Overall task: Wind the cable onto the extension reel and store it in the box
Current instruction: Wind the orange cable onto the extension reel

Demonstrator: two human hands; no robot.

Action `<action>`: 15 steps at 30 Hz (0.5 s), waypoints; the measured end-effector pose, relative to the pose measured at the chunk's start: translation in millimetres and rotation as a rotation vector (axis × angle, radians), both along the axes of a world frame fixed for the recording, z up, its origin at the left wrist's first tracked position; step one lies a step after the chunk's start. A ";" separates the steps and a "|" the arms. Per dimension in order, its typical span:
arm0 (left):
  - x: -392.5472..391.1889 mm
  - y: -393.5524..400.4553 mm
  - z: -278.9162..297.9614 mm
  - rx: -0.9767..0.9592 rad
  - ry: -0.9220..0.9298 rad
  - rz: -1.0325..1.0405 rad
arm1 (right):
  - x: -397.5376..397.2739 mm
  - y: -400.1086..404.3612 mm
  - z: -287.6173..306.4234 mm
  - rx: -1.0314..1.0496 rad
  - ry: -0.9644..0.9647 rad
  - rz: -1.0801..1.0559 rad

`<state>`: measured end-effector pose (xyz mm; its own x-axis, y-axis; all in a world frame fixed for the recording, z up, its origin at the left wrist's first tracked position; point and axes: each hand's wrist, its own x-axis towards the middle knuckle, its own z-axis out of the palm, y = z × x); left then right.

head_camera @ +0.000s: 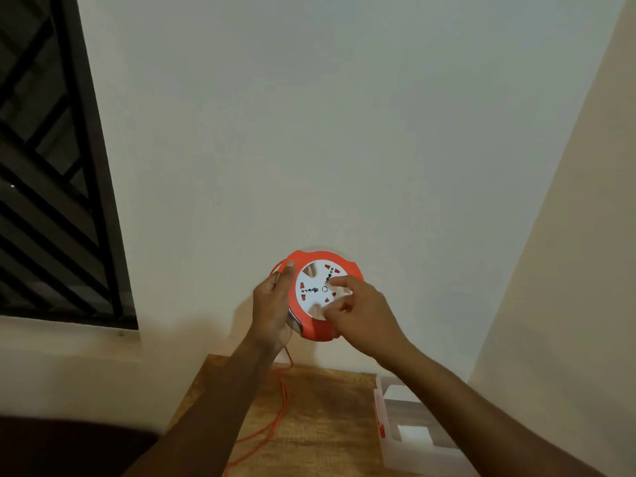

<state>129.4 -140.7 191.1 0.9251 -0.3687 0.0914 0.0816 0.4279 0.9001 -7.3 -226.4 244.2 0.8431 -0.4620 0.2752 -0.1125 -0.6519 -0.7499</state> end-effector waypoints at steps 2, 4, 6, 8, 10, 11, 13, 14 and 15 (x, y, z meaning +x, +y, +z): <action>1.9 1.9 -0.1 0.022 -0.020 -0.020 | -1.7 -16.1 -1.9 -0.608 -0.012 0.031; 1.9 2.7 -2.5 0.046 -0.044 -0.048 | 0.1 -30.7 -2.9 -0.983 0.061 0.192; 0.4 2.5 -4.2 0.080 -0.081 -0.082 | 3.4 -40.5 -3.3 -1.136 0.172 0.338; -1.1 0.6 -4.8 0.119 -0.109 -0.107 | 4.1 -43.4 -0.9 -1.224 0.260 0.390; -1.9 -1.4 -3.7 0.145 -0.133 -0.119 | 3.4 -43.8 1.5 -1.346 0.333 0.390; -2.2 -2.2 -2.7 0.149 -0.139 -0.123 | 2.9 -43.2 2.2 -1.406 0.357 0.372; -1.4 -3.6 -0.5 0.148 -0.144 -0.121 | 3.4 -43.5 1.9 -1.485 0.356 0.327; -0.6 -4.5 0.0 0.146 -0.141 -0.118 | 5.2 -42.7 1.1 -1.483 0.359 0.294; -0.1 -5.9 0.5 0.142 -0.135 -0.117 | 8.0 -40.8 0.3 -1.444 0.384 0.250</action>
